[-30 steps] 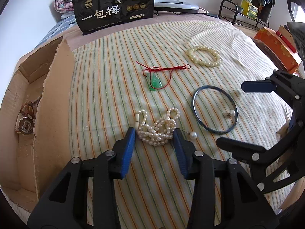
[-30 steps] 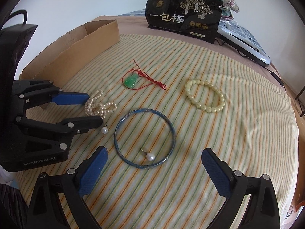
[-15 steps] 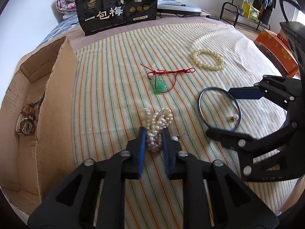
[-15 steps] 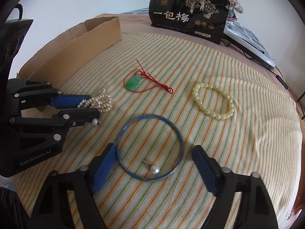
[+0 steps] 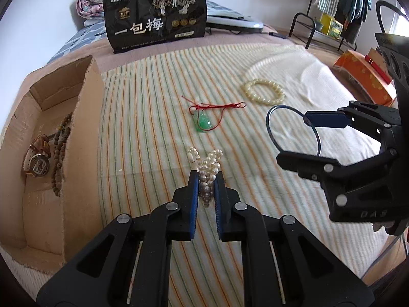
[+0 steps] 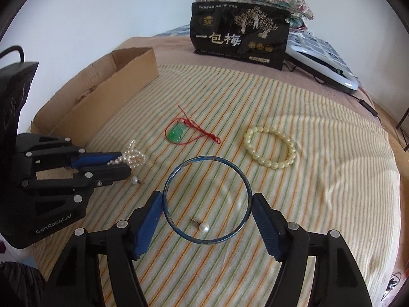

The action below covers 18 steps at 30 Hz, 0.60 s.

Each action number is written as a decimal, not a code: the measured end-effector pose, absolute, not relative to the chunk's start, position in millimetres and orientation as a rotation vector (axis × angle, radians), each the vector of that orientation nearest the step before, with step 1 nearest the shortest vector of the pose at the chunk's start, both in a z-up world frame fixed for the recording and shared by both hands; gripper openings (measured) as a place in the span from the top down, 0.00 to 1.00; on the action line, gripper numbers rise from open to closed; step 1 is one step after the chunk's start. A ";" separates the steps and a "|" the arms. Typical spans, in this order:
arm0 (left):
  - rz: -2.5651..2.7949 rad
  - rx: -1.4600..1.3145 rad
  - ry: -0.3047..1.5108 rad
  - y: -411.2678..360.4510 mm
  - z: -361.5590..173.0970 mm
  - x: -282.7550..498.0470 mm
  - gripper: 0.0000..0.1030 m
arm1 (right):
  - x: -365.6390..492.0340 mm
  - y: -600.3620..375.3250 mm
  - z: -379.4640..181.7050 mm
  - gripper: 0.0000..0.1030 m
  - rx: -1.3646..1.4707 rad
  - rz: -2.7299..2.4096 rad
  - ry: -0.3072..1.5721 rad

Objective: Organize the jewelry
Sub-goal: 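Carry the pearl necklace and blue bangle with both tools over the cardboard box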

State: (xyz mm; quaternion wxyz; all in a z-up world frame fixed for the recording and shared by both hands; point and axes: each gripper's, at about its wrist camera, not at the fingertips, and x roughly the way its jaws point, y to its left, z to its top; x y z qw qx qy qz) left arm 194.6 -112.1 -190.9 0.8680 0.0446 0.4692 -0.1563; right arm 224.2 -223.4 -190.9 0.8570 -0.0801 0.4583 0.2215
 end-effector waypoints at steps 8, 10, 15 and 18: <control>-0.350 0.069 0.927 -107.7 -157.9 177.4 0.91 | 210.8 -240.6 -161.2 0.30 -0.125 0.426 0.915; -0.353 0.066 0.915 -105.9 -150.2 173.3 0.91 | 205.7 -243.6 -153.1 0.30 -0.118 0.417 0.901; -0.352 0.068 0.878 -99.0 -129.9 160.6 0.91 | 195.5 -246.8 -138.6 0.30 -0.109 0.407 0.880; -0.344 0.061 0.858 -91.9 -118.2 154.2 0.91 | 188.7 -244.4 -129.3 0.30 -0.110 0.406 0.866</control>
